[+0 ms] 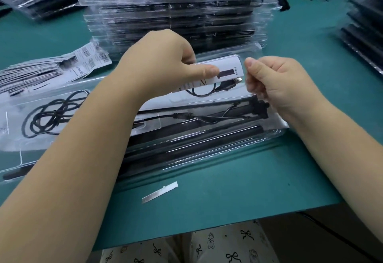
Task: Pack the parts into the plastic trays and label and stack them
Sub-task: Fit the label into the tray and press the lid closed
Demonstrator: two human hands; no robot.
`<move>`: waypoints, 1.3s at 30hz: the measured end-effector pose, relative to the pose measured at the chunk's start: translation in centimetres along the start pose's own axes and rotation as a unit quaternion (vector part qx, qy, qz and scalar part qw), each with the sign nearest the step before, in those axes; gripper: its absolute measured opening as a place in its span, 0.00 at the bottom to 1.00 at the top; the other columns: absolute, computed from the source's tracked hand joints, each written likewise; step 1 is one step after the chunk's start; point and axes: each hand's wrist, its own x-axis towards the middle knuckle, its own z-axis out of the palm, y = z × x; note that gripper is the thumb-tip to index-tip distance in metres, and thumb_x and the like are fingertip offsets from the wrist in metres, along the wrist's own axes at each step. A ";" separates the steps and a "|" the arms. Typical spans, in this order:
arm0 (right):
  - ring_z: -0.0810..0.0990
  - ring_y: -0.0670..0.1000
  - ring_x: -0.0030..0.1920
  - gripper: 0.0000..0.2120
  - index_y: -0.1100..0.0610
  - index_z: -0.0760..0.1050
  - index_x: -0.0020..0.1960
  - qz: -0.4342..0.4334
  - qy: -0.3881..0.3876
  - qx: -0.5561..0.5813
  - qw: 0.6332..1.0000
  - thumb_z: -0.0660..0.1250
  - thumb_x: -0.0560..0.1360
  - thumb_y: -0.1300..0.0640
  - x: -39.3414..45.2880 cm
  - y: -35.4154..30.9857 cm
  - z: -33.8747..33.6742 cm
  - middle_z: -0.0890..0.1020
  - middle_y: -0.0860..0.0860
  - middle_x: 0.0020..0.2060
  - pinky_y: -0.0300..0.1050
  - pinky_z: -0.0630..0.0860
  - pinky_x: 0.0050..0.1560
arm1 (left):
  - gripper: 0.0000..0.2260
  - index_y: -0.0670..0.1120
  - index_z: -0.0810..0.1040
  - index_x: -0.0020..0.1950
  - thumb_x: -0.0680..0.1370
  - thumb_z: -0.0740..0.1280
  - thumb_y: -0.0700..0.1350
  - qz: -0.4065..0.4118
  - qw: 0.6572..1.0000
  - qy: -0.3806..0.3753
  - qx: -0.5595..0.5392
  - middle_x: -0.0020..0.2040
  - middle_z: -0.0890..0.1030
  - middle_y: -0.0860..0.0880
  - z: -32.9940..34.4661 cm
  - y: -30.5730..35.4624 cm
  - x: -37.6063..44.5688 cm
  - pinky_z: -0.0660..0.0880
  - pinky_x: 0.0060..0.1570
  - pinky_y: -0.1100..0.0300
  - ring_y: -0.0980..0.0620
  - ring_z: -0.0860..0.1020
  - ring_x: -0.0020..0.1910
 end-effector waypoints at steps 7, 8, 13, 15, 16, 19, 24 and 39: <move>0.72 0.44 0.30 0.13 0.56 0.79 0.34 0.062 -0.076 0.060 0.993 0.67 0.75 0.52 0.4 0.0 -0.8 0.80 0.48 0.30 0.32 0.69 0.30 | 0.25 0.47 0.79 0.35 0.70 0.62 0.69 0.002 1.000 -0.002 0.011 0.31 0.78 0.47 0.1 0.5 -0.2 0.72 0.34 0.53 0.48 0.76 0.34; 0.72 0.44 0.30 0.12 0.55 0.79 0.33 0.064 -0.090 0.071 0.991 0.68 0.72 0.51 0.4 0.0 -0.9 0.80 0.49 0.30 0.31 0.69 0.30 | 0.24 0.47 0.79 0.36 0.70 0.62 0.68 0.003 1.000 -0.007 0.014 0.31 0.78 0.48 0.0 0.5 -0.2 0.71 0.33 0.54 0.50 0.75 0.33; 0.72 0.42 0.26 0.14 0.56 0.77 0.31 0.079 -0.032 0.096 0.992 0.65 0.75 0.57 1.1 0.1 -2.3 0.79 0.47 0.25 0.31 0.66 0.23 | 0.24 0.52 0.83 0.40 0.67 0.61 0.70 -0.049 0.986 -0.156 -0.032 0.34 0.84 0.54 -3.8 -2.8 -0.5 0.72 0.33 0.58 0.59 0.80 0.31; 0.73 0.41 0.25 0.14 0.57 0.77 0.32 0.083 -0.019 0.081 0.993 0.64 0.76 0.58 1.3 0.2 -3.1 0.79 0.46 0.25 0.30 0.65 0.23 | 0.20 0.54 0.84 0.42 0.62 0.66 0.67 -0.046 0.967 -0.232 -0.094 0.39 0.85 0.54 -4.9 -4.3 -0.6 0.75 0.35 0.60 0.56 0.82 0.35; 0.73 0.41 0.25 0.14 0.57 0.77 0.33 0.083 -0.019 0.072 0.994 0.63 0.76 0.58 1.4 0.3 -3.3 0.80 0.46 0.25 0.30 0.65 0.23 | 0.19 0.54 0.84 0.43 0.63 0.67 0.64 -0.037 0.958 -0.253 -0.126 0.41 0.85 0.53 -5.0 -4.9 -0.5 0.76 0.34 0.61 0.54 0.82 0.36; 0.76 0.40 0.26 0.15 0.56 0.78 0.32 0.090 -0.012 0.047 0.995 0.63 0.77 0.58 1.7 0.9 -3.5 0.80 0.45 0.25 0.29 0.66 0.25 | 0.20 0.50 0.85 0.45 0.65 0.70 0.65 -0.030 0.938 -0.298 -0.173 0.43 0.85 0.48 -4.6 -6.5 0.2 0.79 0.38 0.61 0.50 0.83 0.39; 0.76 0.40 0.29 0.18 0.49 0.82 0.28 0.118 0.011 0.009 0.993 0.66 0.76 0.54 2.2 1.3 -4.9 0.80 0.44 0.26 0.34 0.69 0.38 | 0.32 0.49 0.84 0.41 0.49 0.75 0.71 -0.064 0.928 -0.334 -0.154 0.36 0.83 0.49 -3.5 -8.5 0.5 0.74 0.38 0.63 0.55 0.80 0.35; 0.73 0.47 0.32 0.12 0.56 0.78 0.36 0.170 -0.016 -0.014 0.985 0.68 0.73 0.49 2.4 2.4 -5.2 0.79 0.49 0.32 0.37 0.70 0.28 | 0.04 0.41 0.77 0.42 0.70 0.71 0.37 -0.031 0.888 -0.422 -0.179 0.34 0.80 0.46 -0.8 -3.7 3.6 0.78 0.38 0.56 0.50 0.79 0.35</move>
